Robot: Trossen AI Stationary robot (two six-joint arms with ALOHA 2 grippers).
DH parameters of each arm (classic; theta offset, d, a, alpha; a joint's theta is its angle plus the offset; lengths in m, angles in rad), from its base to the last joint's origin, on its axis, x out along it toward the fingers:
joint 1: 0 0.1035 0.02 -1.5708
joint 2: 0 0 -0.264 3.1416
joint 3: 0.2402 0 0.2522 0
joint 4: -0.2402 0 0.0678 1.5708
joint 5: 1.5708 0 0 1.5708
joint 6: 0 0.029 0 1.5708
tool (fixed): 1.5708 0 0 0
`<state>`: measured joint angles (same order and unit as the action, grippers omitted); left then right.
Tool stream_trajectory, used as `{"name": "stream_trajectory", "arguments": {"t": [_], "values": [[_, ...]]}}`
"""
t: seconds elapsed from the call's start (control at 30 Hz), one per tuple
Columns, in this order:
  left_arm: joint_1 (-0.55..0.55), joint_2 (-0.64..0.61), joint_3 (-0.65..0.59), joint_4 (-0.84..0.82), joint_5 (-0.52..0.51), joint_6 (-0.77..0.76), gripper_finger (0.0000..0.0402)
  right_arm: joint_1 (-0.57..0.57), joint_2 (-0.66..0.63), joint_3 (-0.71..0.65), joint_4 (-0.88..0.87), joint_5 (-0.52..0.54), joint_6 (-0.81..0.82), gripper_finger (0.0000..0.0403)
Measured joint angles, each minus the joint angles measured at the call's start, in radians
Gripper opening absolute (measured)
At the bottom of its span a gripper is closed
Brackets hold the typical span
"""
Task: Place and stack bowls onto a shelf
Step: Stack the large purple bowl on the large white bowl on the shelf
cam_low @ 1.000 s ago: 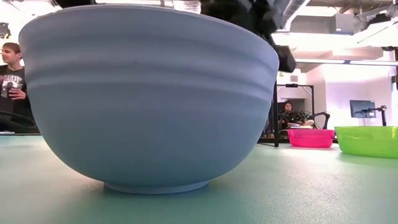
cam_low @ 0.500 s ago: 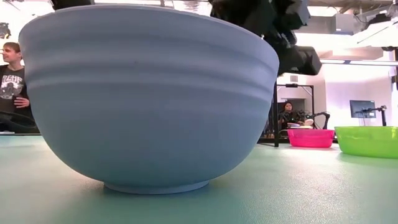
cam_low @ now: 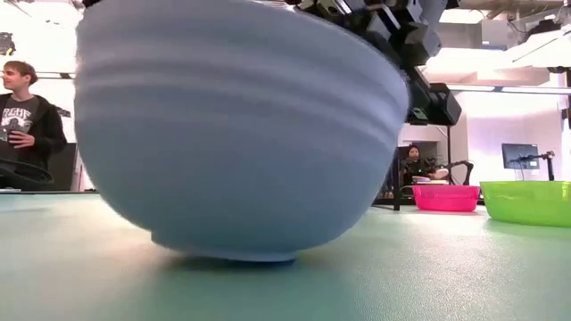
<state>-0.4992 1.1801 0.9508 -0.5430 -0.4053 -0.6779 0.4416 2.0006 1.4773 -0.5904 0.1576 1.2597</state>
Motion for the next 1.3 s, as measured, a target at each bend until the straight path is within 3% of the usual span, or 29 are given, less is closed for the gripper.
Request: {"name": "stream_trajectory", "arguments": {"t": [0.2, 0.63, 1.17, 1.3], "values": [[0.005, 0.0, 0.0, 0.023, -0.021, 0.002, 0.0217, 0.001, 0.001, 0.025, -0.043, 0.025, 0.013, 0.0029], [0.077, 0.0, 0.0, 0.19, 0.028, 0.047, 0.0217, -0.017, 0.001, 0.306, -0.387, 0.301, -0.102, 0.0032], [0.163, 0.0, 0.0, 0.16, 0.046, 0.083, 0.0217, -0.059, 0.001, 0.448, -0.46, 0.415, -0.305, 0.0035], [0.167, 0.0, 0.001, 0.132, 0.046, 0.11, 0.0195, -0.06, 0.001, 0.452, -0.459, 0.425, -0.329, 0.0034]]}}
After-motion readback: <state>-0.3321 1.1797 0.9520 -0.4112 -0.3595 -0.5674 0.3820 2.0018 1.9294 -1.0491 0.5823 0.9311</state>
